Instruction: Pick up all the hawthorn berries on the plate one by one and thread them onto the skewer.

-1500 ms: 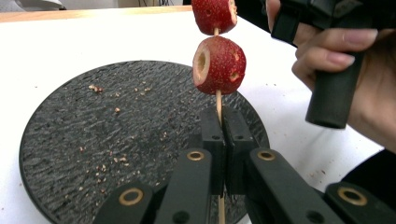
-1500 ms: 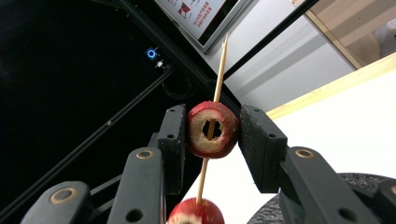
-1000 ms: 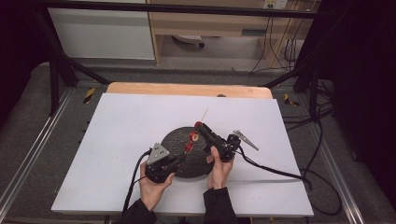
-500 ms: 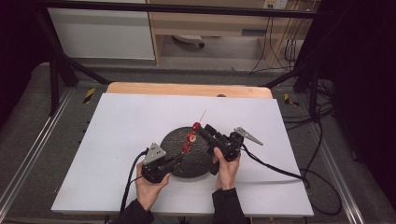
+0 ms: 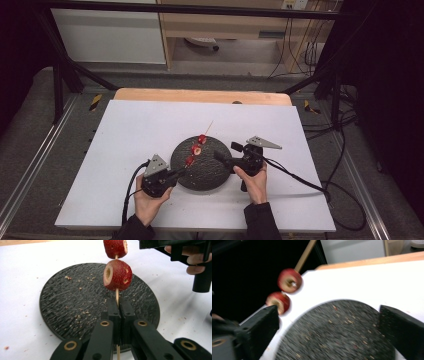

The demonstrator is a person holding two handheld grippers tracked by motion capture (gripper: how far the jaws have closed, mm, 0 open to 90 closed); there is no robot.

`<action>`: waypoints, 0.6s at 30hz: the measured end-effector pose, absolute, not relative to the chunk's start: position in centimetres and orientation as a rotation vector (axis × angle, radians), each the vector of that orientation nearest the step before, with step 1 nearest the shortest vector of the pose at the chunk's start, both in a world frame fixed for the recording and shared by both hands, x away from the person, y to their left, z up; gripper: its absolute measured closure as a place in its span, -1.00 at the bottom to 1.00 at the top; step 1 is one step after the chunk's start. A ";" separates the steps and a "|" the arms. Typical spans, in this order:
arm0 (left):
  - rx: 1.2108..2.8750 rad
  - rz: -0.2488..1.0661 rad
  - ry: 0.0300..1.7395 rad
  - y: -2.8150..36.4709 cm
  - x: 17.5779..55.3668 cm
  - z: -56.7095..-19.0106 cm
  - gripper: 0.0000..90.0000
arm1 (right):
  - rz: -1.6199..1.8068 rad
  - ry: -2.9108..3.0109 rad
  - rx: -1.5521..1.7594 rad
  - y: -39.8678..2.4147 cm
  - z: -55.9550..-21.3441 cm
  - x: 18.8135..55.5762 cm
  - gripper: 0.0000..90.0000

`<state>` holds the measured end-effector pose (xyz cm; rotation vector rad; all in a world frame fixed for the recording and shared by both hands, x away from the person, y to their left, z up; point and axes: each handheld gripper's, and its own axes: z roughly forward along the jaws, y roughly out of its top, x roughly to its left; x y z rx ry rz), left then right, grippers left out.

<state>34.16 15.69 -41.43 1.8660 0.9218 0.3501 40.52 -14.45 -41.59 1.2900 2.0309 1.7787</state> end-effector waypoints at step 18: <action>1.984 0.345 0.923 17.5 34.9 -40.7 0.96 | 1.342 2.384 1.105 -17.3 -43.9 39.1 -0.98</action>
